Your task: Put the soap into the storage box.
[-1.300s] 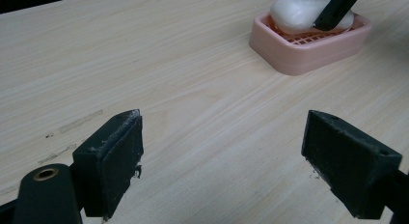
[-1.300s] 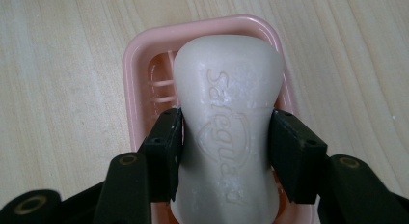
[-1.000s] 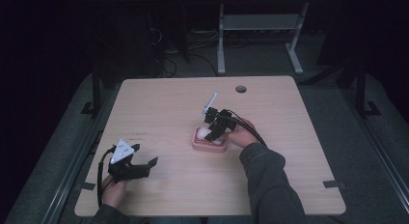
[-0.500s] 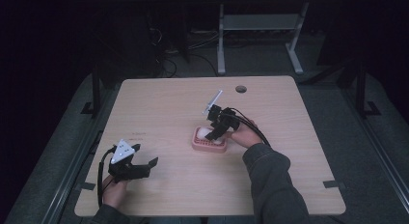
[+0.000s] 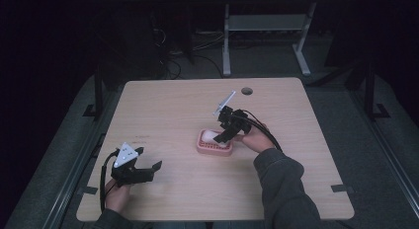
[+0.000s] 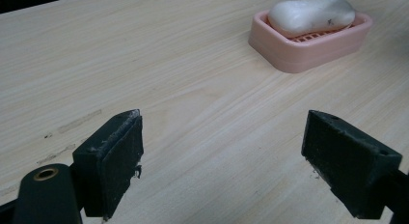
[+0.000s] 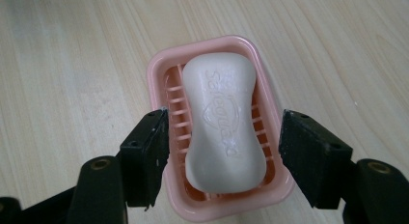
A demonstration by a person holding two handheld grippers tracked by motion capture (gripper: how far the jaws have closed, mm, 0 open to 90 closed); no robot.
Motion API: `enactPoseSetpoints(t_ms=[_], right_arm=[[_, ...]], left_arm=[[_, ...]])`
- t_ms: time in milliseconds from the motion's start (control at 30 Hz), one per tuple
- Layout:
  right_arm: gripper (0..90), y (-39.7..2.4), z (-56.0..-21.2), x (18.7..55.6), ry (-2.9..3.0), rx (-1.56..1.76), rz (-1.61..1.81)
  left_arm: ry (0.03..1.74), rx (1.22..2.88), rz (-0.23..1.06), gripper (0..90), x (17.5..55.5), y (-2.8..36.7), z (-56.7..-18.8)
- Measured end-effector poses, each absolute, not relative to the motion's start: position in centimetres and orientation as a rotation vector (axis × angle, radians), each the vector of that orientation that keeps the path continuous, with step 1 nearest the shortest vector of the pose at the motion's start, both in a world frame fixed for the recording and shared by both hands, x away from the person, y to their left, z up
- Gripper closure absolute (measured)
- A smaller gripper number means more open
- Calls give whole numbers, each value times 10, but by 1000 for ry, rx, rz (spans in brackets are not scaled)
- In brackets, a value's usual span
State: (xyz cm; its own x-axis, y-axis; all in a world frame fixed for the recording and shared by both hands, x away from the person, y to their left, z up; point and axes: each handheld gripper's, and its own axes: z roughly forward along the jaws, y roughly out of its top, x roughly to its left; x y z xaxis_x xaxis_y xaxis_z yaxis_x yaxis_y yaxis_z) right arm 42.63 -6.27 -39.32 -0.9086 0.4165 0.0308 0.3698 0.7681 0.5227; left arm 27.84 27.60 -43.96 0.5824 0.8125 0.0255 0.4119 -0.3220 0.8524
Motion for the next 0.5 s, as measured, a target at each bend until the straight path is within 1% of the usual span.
enactPoseSetpoints(t_ms=[500], right_arm=[[336, -77, -389, 421, 2851, 673, 841]], left_arm=[[977, 1948, 586, 145, 278, 276, -440]])
